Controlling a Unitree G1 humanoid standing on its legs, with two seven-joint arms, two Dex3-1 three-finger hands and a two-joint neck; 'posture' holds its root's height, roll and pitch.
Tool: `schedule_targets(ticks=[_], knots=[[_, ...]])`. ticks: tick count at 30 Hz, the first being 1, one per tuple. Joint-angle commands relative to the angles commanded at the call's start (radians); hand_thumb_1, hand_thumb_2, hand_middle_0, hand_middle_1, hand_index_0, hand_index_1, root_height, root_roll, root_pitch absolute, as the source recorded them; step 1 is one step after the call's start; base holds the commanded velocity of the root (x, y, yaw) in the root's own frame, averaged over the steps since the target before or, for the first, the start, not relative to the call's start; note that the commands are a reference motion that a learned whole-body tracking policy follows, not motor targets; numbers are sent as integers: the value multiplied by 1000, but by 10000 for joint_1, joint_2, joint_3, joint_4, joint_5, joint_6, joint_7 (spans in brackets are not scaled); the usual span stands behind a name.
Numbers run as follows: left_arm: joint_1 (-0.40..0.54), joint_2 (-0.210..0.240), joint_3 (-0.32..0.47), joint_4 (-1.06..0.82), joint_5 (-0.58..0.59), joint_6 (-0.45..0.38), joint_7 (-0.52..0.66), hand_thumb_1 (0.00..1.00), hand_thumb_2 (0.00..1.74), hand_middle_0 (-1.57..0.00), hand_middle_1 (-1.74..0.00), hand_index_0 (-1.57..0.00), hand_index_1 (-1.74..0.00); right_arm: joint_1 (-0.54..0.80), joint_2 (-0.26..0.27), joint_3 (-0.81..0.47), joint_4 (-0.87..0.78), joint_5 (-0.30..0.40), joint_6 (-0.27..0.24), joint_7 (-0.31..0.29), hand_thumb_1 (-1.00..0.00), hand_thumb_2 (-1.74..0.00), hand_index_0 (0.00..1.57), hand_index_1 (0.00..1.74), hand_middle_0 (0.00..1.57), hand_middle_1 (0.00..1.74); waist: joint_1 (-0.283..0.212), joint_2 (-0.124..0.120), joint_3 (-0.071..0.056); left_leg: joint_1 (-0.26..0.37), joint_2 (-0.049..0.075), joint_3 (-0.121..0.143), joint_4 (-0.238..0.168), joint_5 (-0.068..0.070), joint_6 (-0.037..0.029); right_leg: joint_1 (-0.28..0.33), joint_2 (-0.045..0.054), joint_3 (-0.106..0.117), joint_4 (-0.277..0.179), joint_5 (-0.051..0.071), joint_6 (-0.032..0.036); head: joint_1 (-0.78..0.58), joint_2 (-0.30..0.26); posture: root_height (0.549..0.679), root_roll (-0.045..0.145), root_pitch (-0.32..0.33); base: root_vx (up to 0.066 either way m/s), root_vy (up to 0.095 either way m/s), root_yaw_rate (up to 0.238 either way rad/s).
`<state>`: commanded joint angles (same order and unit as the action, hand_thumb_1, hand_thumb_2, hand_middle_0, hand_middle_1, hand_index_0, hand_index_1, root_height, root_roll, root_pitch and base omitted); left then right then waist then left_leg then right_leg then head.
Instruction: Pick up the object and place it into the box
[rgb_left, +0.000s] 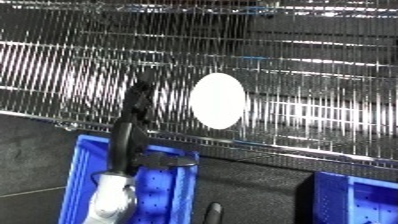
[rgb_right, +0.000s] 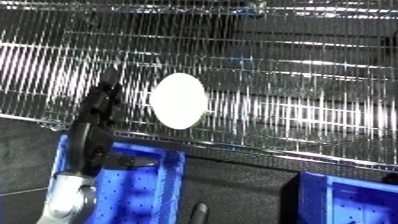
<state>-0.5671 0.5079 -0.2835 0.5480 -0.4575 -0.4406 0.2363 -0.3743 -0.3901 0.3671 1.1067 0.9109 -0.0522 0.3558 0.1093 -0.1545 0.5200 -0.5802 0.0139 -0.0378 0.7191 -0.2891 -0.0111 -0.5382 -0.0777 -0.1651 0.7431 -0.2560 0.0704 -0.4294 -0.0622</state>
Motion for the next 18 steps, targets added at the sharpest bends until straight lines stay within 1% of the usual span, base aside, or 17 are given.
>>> schedule_targets(ticks=[6,13,18], knots=[[-694,-145,-190,556,53,210,-98,0,0,0,0,0,0,-23,40,100,-138,83,-70,-5,0,0,0,0,0,0,-267,-148,0,-243,93,43,161,-109,10,-248,110,100,-12,82,56,-121,525,633,-15,112,0,8,-96],[-1449,-274,-394,1026,86,388,7,0,0,0,0,0,0,-71,62,245,-426,166,-22,-151,0,0,0,0,0,0,-538,-236,0,-379,128,81,334,-243,20,-403,199,237,-56,152,96,-206,781,633,-17,122,9,10,-83],[-1823,-379,-493,1308,120,374,34,250,435,-393,-435,-393,-435,-49,119,352,-571,217,-101,-240,0,0,0,0,0,0,-686,-277,0,-386,159,111,314,-281,6,-434,223,282,-145,182,114,-308,875,634,-17,129,2,0,-51]])
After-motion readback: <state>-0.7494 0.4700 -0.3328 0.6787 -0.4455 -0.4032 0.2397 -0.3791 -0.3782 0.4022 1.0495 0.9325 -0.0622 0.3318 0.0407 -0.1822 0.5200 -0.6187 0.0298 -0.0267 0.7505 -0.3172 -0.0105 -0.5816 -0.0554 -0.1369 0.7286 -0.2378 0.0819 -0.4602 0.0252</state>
